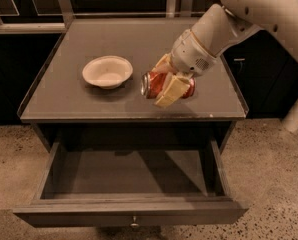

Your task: Place coke can into top drawer

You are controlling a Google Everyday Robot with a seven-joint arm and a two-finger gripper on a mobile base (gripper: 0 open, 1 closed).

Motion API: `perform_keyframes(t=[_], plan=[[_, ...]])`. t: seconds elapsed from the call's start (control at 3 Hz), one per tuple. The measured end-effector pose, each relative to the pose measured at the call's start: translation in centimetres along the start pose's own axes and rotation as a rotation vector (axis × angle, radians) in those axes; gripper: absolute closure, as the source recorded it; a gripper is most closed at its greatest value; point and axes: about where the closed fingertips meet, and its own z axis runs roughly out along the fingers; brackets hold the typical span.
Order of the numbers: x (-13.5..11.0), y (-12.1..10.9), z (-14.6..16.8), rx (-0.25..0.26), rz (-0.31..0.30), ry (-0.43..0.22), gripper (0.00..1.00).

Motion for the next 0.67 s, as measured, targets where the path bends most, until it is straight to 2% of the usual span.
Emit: perform_keyframes(t=[0.33, 0.67], plan=[[-0.9, 4.5, -1.7, 0.051, 0.073, 0.047, 1.00], [1.3, 8.5, -1.4, 0.107, 0.175, 0.049, 1.00]])
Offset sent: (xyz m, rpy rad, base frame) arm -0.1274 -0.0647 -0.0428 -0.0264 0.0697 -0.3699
